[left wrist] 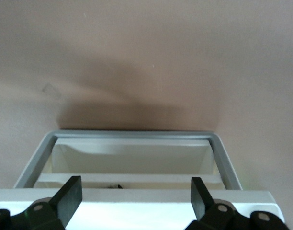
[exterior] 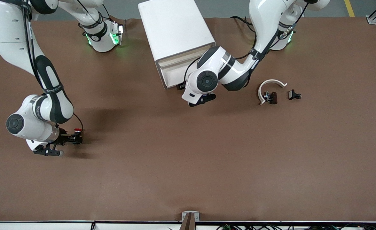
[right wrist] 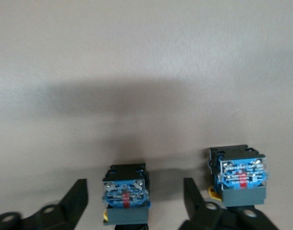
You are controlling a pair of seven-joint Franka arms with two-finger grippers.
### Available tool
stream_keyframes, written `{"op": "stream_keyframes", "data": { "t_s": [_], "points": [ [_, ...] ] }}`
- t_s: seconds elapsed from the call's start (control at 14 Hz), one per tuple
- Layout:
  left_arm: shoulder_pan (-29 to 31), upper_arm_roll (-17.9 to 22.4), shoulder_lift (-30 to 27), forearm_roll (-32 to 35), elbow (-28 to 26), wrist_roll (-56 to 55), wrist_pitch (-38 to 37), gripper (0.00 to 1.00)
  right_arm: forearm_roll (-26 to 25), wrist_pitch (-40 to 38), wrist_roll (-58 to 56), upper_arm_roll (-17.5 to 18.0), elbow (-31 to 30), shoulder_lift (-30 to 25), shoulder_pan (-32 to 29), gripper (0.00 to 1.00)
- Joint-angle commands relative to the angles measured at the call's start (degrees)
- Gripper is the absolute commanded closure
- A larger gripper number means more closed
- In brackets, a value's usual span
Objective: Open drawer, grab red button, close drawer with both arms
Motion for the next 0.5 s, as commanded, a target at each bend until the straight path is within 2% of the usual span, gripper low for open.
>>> {"op": "stream_keyframes", "data": {
  "t_s": [0.0,0.14,0.43],
  "points": [
    [0.25,-1.39,0.35,-1.33,-0.65,-2.16,-0.7,0.0,-0.86,-7.58,0.07,0.5,4.98,-1.21,-0.35,0.0],
    [0.25,-2.53,1.23,-1.41,-1.09,-2.87,-0.7,0.0,-0.86,-14.89,0.25,0.5,10.52,-0.94,-0.44,0.0],
    [0.17,-2.71,2.29,-4.31,-1.53,-2.96,-2.19,0.0,-0.77,-17.19,0.25,0.59,13.97,-1.29,0.09,0.0]
  ]
}}
